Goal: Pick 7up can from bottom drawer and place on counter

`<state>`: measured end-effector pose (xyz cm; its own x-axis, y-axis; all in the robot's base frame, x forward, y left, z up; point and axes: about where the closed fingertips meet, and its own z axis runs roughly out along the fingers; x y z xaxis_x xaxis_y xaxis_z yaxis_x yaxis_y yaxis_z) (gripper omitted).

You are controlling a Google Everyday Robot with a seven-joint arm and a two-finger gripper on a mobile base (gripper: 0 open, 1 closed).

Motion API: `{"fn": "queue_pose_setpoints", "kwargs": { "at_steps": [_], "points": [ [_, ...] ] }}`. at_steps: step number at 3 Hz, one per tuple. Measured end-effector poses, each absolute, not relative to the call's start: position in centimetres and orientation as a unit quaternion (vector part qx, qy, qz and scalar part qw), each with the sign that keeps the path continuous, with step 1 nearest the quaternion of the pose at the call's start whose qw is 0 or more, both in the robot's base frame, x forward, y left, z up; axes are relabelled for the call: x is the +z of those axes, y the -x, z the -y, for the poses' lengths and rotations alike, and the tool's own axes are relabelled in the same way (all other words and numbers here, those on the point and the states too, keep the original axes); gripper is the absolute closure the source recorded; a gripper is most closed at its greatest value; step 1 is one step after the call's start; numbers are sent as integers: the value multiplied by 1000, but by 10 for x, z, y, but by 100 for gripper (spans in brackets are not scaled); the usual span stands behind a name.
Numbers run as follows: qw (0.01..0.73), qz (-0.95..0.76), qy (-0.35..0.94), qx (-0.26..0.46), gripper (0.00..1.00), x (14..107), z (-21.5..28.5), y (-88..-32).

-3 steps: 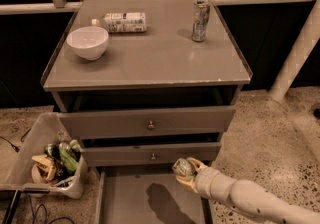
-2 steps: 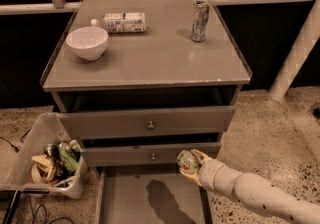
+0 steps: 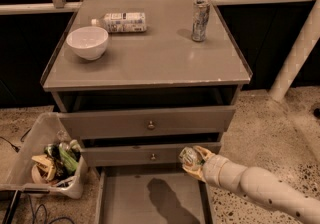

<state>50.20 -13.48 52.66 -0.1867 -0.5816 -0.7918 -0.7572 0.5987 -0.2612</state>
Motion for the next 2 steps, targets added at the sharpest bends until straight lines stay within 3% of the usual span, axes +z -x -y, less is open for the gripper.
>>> {"fn": "queue_pose_setpoints", "kwargs": {
  "at_steps": [2],
  "points": [
    [497, -716, 481, 91, 100, 662, 165, -513]
  ]
}}
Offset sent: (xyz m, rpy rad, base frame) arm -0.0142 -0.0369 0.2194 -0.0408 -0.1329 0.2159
